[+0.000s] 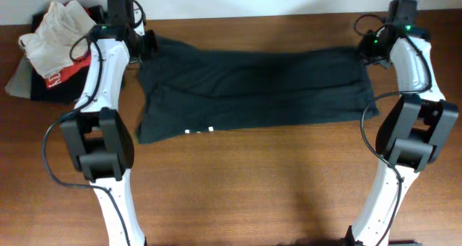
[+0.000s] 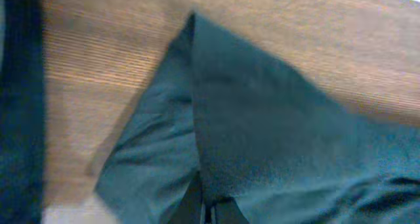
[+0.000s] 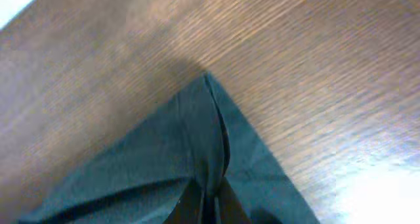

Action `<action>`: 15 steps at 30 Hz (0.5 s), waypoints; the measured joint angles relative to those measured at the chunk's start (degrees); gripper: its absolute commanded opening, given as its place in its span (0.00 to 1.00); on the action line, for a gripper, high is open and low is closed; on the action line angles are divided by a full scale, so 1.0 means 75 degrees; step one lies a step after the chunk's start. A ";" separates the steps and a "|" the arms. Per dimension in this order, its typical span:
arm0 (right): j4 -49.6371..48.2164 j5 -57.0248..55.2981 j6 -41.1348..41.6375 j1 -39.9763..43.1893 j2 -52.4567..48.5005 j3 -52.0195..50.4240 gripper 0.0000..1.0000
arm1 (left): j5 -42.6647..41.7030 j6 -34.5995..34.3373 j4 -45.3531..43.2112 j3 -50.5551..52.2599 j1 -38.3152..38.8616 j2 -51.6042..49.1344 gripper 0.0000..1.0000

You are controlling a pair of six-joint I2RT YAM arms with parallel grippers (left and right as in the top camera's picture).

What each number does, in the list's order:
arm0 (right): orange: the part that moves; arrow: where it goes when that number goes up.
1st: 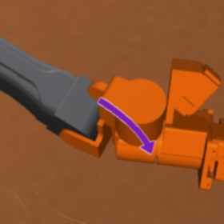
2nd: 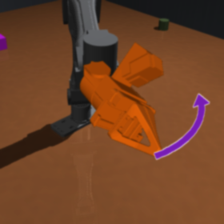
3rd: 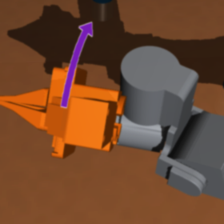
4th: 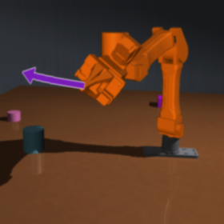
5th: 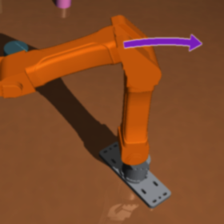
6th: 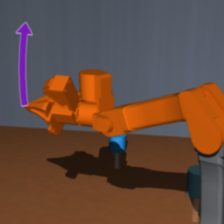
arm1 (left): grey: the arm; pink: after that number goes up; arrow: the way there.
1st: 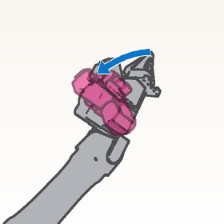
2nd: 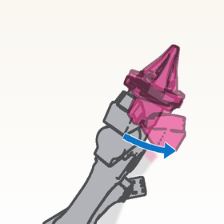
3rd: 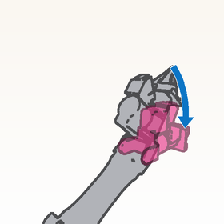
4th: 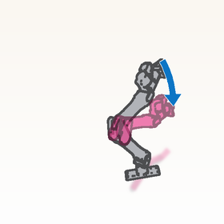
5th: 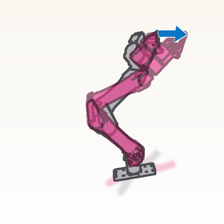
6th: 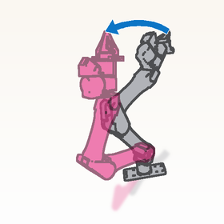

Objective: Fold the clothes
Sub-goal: 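Carry the hem to the top edge and release both grippers, then grasp the folded strip's left end with left gripper, right end with right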

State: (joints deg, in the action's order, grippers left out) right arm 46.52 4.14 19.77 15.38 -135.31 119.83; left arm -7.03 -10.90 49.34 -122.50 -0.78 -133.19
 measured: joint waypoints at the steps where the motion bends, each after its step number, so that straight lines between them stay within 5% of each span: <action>1: 0.0061 -0.0003 -0.0003 0.0026 0.0003 0.0067 0.04 | 0.0009 0.0000 0.0090 -0.0003 0.0000 0.0128 0.01; 15: 0.1524 0.0557 0.0000 0.0388 0.0000 0.0525 0.04 | 0.0079 0.0000 0.2398 -0.0012 0.0000 0.0918 0.01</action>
State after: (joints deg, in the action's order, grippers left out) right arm 57.95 8.32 19.77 18.28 -135.31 123.76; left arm -6.44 -10.90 67.33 -122.58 -0.78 -126.30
